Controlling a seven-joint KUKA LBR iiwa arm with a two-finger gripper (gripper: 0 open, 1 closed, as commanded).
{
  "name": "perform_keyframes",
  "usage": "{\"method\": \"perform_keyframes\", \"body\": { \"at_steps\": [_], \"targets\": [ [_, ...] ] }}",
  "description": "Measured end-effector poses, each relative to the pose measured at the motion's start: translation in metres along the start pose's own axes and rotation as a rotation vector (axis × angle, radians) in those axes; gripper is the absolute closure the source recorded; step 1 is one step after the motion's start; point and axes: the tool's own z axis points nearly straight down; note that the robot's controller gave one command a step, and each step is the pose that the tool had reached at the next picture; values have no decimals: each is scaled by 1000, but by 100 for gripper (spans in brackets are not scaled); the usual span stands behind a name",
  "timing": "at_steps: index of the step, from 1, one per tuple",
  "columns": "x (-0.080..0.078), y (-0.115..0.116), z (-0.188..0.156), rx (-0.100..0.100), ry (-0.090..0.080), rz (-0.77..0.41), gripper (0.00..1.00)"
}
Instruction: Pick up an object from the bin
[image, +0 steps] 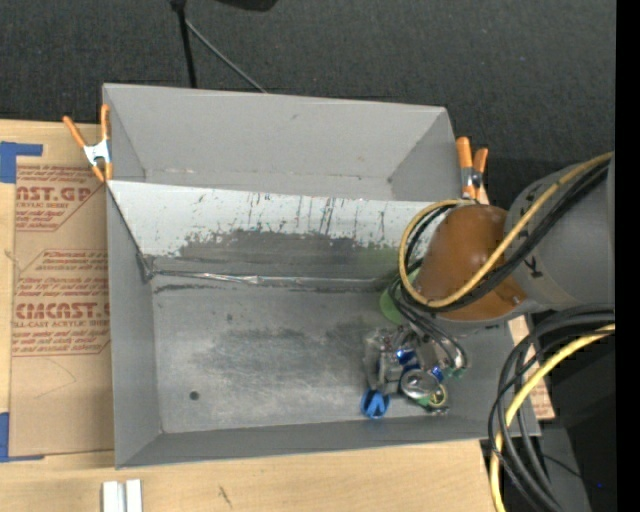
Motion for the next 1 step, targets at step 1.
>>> {"method": "perform_keyframes", "body": {
  "at_steps": [1],
  "targets": [
    [0,0,0,0,-1,0,0]
  ]
}}
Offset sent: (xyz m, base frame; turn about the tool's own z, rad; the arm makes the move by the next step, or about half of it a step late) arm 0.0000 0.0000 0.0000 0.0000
